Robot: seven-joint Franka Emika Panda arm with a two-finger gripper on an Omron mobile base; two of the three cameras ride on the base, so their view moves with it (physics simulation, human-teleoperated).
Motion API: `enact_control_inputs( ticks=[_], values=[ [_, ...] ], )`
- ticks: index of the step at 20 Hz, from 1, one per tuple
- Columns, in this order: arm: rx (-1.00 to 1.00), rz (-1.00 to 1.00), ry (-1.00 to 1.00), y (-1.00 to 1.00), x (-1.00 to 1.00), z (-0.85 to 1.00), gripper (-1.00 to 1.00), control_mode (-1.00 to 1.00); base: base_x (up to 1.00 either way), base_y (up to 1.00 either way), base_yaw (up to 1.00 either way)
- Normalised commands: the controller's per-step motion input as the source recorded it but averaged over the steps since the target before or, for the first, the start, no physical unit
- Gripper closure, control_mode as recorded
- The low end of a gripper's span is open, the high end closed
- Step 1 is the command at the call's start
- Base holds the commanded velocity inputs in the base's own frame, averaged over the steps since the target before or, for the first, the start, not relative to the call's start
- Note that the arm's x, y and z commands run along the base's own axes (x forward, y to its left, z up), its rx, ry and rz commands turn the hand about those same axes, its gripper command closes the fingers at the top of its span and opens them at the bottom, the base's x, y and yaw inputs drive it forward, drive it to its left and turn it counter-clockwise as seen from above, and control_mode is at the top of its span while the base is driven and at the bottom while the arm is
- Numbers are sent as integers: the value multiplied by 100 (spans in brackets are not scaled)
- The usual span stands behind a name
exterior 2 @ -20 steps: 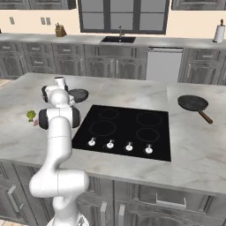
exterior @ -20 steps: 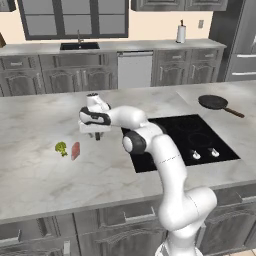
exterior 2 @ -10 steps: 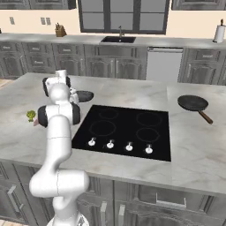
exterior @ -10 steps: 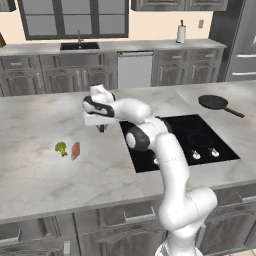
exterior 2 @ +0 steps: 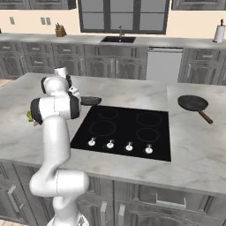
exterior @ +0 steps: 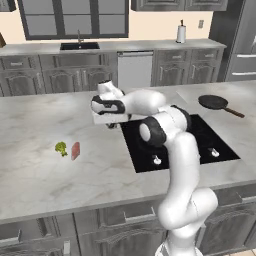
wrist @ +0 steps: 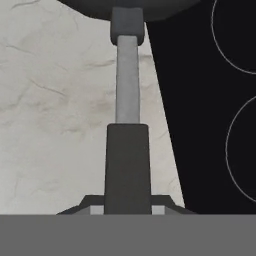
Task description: Place both pans onto different burners. Then place the broccoli and the steak on different pans.
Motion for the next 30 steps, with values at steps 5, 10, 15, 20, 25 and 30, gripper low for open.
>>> enact_control_inputs(
  ticks=[5,10,15,20,25,30],
  values=[
    [0,-10,-35,-40,-95,-1,100,-100,0,0,0],
    [0,-11,-28,-49,-91,0,100,-100,0,0,0],
    [0,-8,-11,-37,-50,0,100,-100,0,0,0],
    [0,0,0,0,0,-10,100,-100,0,0,0],
    [0,-2,0,-27,-15,-11,100,-100,0,0,0],
    [0,-15,0,-16,-16,-10,100,-100,0,0,0]
  ],
)
